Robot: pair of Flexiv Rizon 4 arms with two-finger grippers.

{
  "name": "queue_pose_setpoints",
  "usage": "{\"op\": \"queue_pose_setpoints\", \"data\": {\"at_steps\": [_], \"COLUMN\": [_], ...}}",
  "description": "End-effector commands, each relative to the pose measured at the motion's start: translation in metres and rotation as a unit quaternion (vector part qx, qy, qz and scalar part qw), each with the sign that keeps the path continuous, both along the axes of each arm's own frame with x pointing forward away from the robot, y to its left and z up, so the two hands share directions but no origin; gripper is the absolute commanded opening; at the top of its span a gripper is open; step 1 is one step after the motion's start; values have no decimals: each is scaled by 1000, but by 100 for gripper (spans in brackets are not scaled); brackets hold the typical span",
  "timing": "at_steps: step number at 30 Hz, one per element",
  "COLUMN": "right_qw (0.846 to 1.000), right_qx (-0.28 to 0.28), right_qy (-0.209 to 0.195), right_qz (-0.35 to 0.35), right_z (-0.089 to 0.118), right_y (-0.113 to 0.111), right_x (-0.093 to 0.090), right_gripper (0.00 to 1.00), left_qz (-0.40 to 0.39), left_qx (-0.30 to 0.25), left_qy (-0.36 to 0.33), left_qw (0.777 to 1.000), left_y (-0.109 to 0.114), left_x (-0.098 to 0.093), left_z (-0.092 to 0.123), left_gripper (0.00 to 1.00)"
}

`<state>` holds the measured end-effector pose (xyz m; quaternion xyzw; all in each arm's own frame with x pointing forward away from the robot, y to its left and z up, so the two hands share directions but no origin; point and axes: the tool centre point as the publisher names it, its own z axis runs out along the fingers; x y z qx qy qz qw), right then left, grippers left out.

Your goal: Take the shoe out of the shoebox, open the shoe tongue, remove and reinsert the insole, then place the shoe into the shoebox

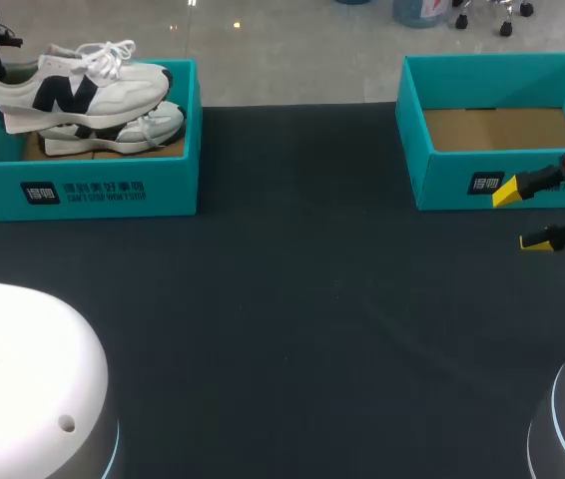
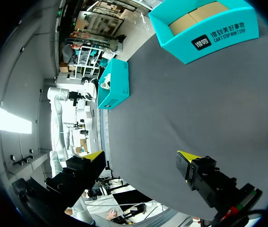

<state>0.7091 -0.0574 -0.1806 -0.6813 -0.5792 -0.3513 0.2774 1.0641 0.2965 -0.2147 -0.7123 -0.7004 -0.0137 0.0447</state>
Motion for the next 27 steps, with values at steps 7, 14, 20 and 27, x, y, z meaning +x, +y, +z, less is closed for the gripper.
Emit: {"op": "queue_pose_setpoints", "data": {"at_steps": [7,14,20,27], "right_qw": [1000,1000,1000,1000], "right_qx": [-1,-1,-1,-1], "right_qy": [0,0,0,0], "right_qz": [0,0,0,0], "right_z": [0,0,0,0], "right_y": [0,0,0,0], "right_x": [0,0,0,0], "right_gripper": [100,100,100,100], "left_qz": [6,24,48,22], "left_qx": [-5,1,24,25], "left_qy": [-9,-15,-22,-35], "left_qw": [1000,1000,998,999], "left_y": [-40,-63,-89,-114], "left_x": [-33,-61,-83,-101], "left_z": [11,28,35,40], "left_gripper": [0,0,0,0]}}
